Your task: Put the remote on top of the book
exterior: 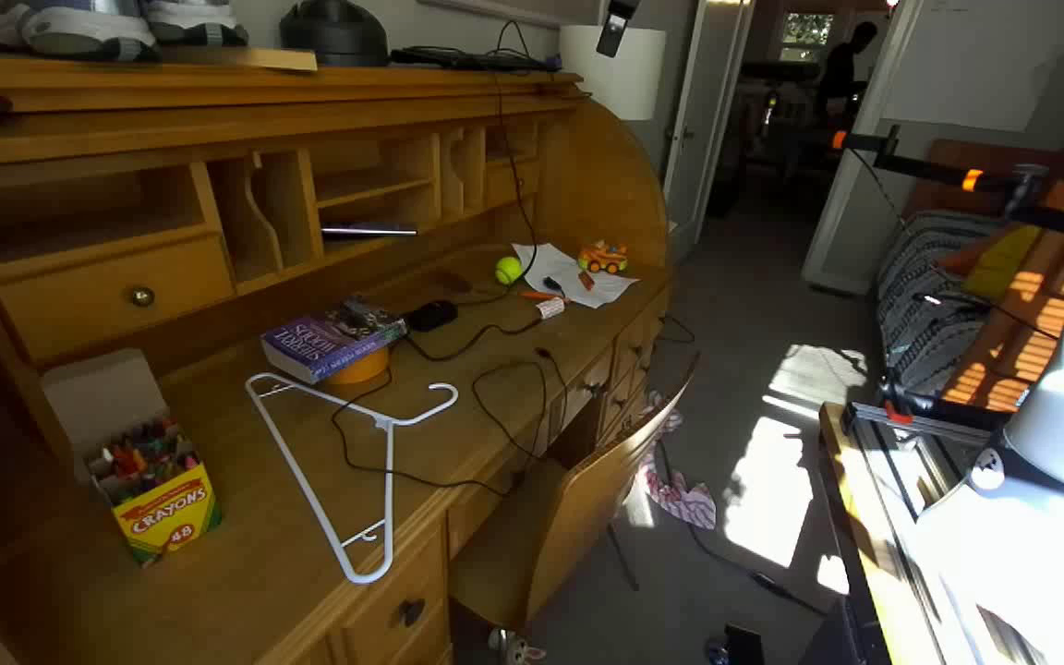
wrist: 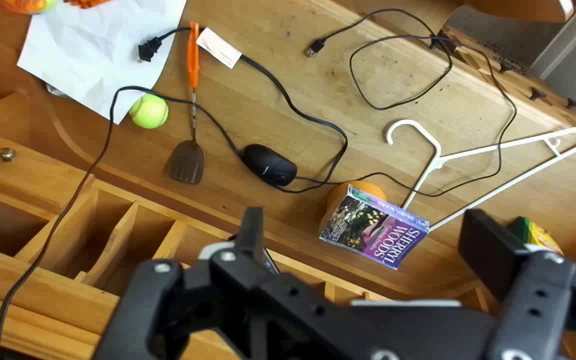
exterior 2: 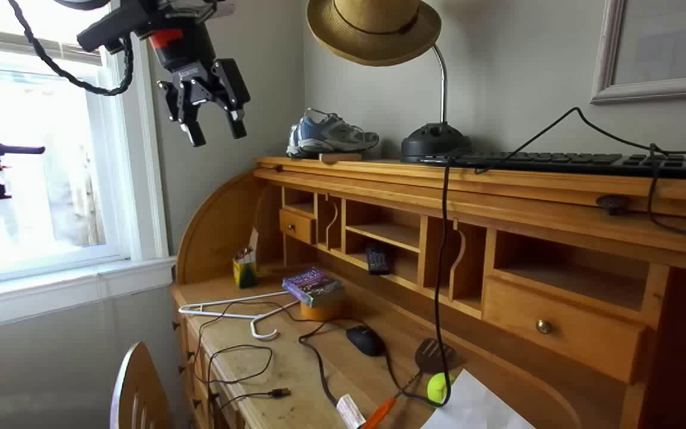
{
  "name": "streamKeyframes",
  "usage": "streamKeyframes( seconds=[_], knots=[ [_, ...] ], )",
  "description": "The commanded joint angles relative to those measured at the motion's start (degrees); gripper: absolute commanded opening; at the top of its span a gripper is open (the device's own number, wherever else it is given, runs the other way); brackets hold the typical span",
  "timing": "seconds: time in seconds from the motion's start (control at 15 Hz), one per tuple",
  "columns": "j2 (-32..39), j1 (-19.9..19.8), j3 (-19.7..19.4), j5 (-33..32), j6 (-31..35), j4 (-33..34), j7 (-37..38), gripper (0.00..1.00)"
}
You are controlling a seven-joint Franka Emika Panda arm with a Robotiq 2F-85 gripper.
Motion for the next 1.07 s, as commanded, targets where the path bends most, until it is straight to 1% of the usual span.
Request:
streamKeyframes(
  seconds=[0.0, 0.13, 0.27, 0.47, 0.53, 0.6, 0.8, 1.0],
  knots=[
    [0.1, -0.9, 0.8, 0.4, -0.1, 0.2, -0.3, 1.0],
    [2.4, -0.4, 0.4, 1.9, 0.7, 0.9, -0.8, 1.0],
    [5.0, 0.1, 0.0, 3.8, 0.0, 2.0, -2.2, 1.0],
    [9.6, -0.4, 0.4, 5.2, 1.2, 3.4, -3.4, 1.0],
    [11.4, -0.6, 0.6, 5.8, 2.7, 4.0, -3.2, 1.0],
    [13.4, -0.6, 0.5, 7.4, 2.6, 5.2, -3.8, 1.0],
    [18.3, -1.5, 1.3, 10.6, 7.2, 7.2, -5.9, 1.0],
    [22.7, -3.0, 2.4, 14.6, 10.8, 8.9, -10.1, 1.0]
  ],
)
